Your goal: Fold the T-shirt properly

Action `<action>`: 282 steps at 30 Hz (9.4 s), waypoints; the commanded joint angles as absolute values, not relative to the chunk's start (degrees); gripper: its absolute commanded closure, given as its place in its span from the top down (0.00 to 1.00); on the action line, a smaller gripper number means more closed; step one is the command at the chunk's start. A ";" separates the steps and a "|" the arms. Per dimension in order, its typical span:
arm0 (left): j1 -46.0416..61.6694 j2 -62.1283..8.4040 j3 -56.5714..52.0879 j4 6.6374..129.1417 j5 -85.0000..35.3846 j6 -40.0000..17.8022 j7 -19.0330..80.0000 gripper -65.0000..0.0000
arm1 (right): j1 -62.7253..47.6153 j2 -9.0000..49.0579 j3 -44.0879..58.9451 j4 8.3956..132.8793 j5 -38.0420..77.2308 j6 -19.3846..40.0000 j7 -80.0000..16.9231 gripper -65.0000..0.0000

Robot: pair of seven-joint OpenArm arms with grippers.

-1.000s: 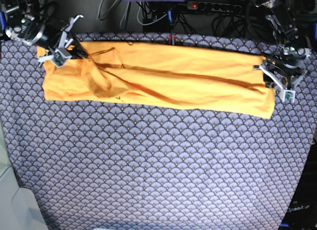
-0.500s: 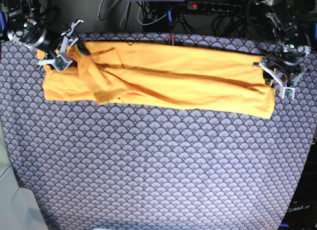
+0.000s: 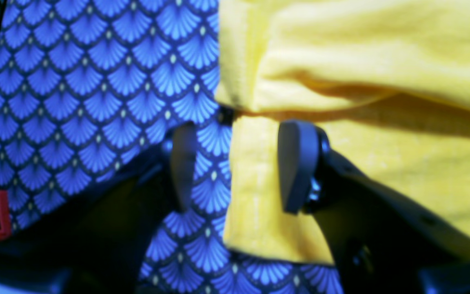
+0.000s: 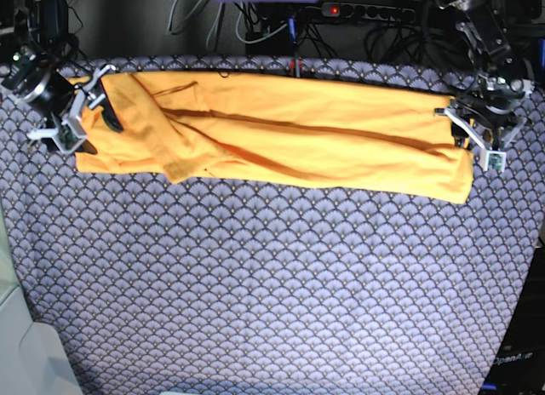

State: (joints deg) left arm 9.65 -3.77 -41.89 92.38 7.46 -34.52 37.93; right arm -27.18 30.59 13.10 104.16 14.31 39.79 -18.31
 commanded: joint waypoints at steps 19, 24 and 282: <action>9.45 -4.62 -41.98 93.49 7.08 -34.33 36.88 0.48 | -10.59 28.44 -3.82 110.37 14.99 40.00 -36.70 0.55; 9.36 -4.44 -41.98 93.58 7.08 -34.33 36.88 0.48 | -6.99 27.56 -4.44 110.11 14.90 40.00 -39.60 0.55; 2.77 -4.44 -52.26 92.88 6.64 -40.00 37.49 0.49 | -6.90 26.15 10.77 109.41 15.16 40.00 -56.22 0.53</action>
State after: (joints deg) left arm 3.60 -3.79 -52.16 92.14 7.27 -40.14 38.72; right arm -7.53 25.52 10.52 108.77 14.55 40.05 -57.19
